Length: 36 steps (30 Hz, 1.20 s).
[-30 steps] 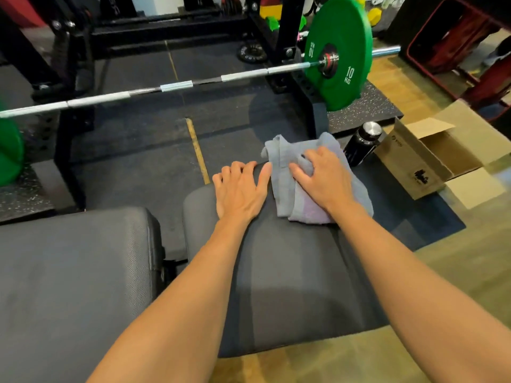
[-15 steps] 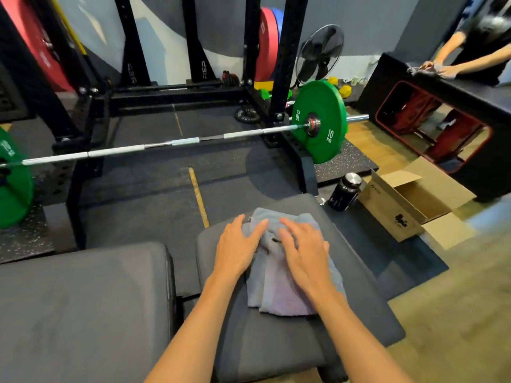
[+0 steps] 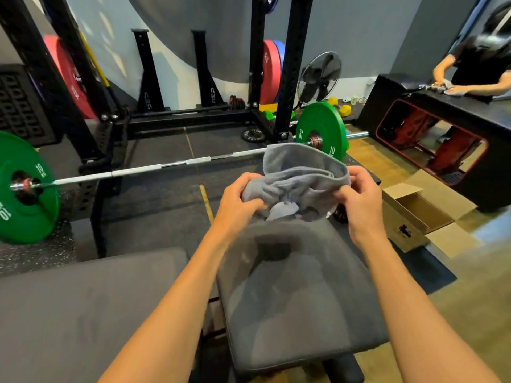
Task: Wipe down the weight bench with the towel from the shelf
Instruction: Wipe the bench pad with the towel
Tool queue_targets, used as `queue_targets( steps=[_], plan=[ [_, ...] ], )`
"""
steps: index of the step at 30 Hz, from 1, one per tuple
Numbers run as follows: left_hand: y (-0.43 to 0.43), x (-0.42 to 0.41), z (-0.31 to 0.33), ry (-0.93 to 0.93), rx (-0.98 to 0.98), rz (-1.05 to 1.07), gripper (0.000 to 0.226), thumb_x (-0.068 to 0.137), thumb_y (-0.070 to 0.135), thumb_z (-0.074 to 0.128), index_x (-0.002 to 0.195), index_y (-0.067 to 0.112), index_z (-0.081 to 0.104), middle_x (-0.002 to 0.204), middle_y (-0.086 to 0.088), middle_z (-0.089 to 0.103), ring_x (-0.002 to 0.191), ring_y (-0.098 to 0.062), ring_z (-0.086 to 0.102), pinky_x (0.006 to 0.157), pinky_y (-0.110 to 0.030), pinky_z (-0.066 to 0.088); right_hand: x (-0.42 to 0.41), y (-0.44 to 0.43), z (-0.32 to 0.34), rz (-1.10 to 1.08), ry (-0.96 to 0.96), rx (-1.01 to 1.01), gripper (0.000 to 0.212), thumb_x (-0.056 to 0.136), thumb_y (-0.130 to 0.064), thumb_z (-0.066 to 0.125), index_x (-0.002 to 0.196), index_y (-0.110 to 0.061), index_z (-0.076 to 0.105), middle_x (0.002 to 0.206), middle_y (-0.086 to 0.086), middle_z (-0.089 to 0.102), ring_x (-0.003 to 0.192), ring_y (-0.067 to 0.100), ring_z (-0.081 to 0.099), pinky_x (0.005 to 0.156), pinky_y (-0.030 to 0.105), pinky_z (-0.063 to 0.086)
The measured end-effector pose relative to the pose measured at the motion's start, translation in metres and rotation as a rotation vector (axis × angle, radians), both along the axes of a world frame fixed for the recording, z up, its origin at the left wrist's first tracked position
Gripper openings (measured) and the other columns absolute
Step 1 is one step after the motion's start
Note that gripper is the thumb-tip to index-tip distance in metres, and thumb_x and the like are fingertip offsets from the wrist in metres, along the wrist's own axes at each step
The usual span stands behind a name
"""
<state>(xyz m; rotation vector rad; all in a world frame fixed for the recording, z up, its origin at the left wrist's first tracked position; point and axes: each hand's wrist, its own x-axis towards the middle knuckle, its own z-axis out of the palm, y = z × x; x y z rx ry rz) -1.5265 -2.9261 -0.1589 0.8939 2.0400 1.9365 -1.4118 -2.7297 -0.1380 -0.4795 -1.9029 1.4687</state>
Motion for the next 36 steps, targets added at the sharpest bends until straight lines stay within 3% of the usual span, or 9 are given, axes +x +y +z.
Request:
queue_targets(
  steps=[2, 6, 10, 13, 15, 19, 26, 32, 36],
  plan=[
    [-0.013, 0.008, -0.005, -0.016, -0.111, -0.194, 0.035, 0.059, 0.005, 0.049, 0.079, 0.029, 0.064, 0.074, 0.001, 0.060, 0.066, -0.010, 0.049, 0.057, -0.019, 0.040, 0.026, 0.000, -0.007, 0.043, -0.031, 0.079, 0.026, 0.067, -0.002, 0.047, 0.079, -0.016, 0.065, 0.073, -0.005, 0.064, 0.069, 0.008, 0.056, 0.059, 0.023, 0.047],
    [-0.034, 0.020, -0.046, -0.008, -0.649, -0.474, 0.036, 0.064, 0.006, 0.045, 0.058, 0.029, 0.071, 0.052, 0.010, 0.063, 0.057, -0.010, 0.059, 0.062, -0.026, 0.049, 0.063, 0.001, -0.053, 0.004, -0.298, 0.113, 0.029, 0.069, -0.008, 0.041, 0.072, -0.013, 0.069, 0.071, 0.001, 0.066, 0.073, 0.015, 0.060, 0.071, 0.037, 0.049],
    [-0.027, 0.001, -0.070, 0.039, -0.646, 0.018, 0.039, 0.074, -0.003, 0.043, 0.058, 0.025, 0.065, 0.064, -0.008, 0.068, 0.067, -0.028, 0.063, 0.064, -0.038, 0.051, 0.023, -0.022, -0.080, 0.018, -0.452, 0.353, 0.019, 0.091, -0.022, 0.052, 0.098, -0.032, 0.068, 0.105, -0.012, 0.066, 0.104, 0.011, 0.059, 0.087, 0.029, 0.047],
    [-0.010, -0.001, -0.085, 0.094, -0.631, 0.125, 0.032, 0.081, 0.001, 0.044, 0.079, 0.025, 0.065, 0.091, -0.004, 0.064, 0.090, -0.024, 0.060, 0.080, -0.035, 0.047, -0.020, -0.051, -0.105, 0.126, -0.838, 0.709, 0.050, 0.090, -0.060, 0.043, 0.134, -0.037, 0.049, 0.142, -0.007, 0.044, 0.133, 0.017, 0.035, 0.100, 0.047, 0.035],
    [-0.003, 0.000, -0.100, 0.105, -0.650, 0.125, 0.028, 0.084, 0.004, 0.046, 0.095, 0.021, 0.065, 0.106, -0.006, 0.059, 0.102, -0.023, 0.056, 0.090, -0.039, 0.046, -0.030, -0.064, -0.121, 0.082, -0.981, 0.900, 0.060, 0.089, -0.068, 0.036, 0.140, -0.037, 0.039, 0.147, -0.006, 0.038, 0.135, 0.019, 0.028, 0.097, 0.048, 0.033],
    [0.012, -0.006, -0.121, 0.188, -0.681, 0.150, 0.032, 0.088, 0.009, 0.046, 0.115, 0.019, 0.060, 0.125, -0.004, 0.056, 0.115, -0.023, 0.050, 0.097, -0.036, 0.037, -0.003, -0.061, -0.136, -0.036, -0.889, 0.923, 0.041, 0.094, -0.051, 0.044, 0.131, -0.036, 0.045, 0.132, -0.004, 0.047, 0.115, 0.022, 0.040, 0.082, 0.040, 0.038],
    [0.042, -0.020, -0.149, 0.331, -0.719, 0.291, 0.032, 0.096, 0.022, 0.042, 0.124, 0.020, 0.057, 0.123, 0.002, 0.062, 0.110, -0.021, 0.054, 0.096, -0.034, 0.032, -0.007, -0.023, -0.151, -0.164, -0.611, 0.845, 0.023, 0.088, -0.039, 0.058, 0.104, -0.025, 0.068, 0.094, 0.000, 0.059, 0.083, 0.021, 0.054, 0.058, 0.038, 0.051],
    [0.048, -0.025, -0.159, 0.401, -0.761, 0.339, 0.044, 0.091, 0.033, 0.027, 0.120, 0.018, 0.057, 0.112, -0.001, 0.066, 0.098, -0.024, 0.057, 0.087, -0.034, 0.031, -0.136, 0.052, -0.162, -0.097, -0.572, 0.913, 0.022, 0.090, -0.037, 0.055, 0.104, -0.024, 0.064, 0.095, 0.006, 0.060, 0.091, 0.028, 0.055, 0.064, 0.039, 0.046],
    [0.047, -0.021, -0.153, 0.404, -0.848, 0.300, 0.046, 0.092, 0.030, 0.026, 0.124, 0.014, 0.056, 0.116, -0.007, 0.065, 0.101, -0.027, 0.057, 0.088, -0.040, 0.036, -0.143, 0.060, -0.159, -0.024, -0.528, 0.903, 0.024, 0.090, -0.038, 0.053, 0.106, -0.024, 0.065, 0.094, 0.006, 0.061, 0.093, 0.029, 0.056, 0.068, 0.039, 0.046]
  ],
)
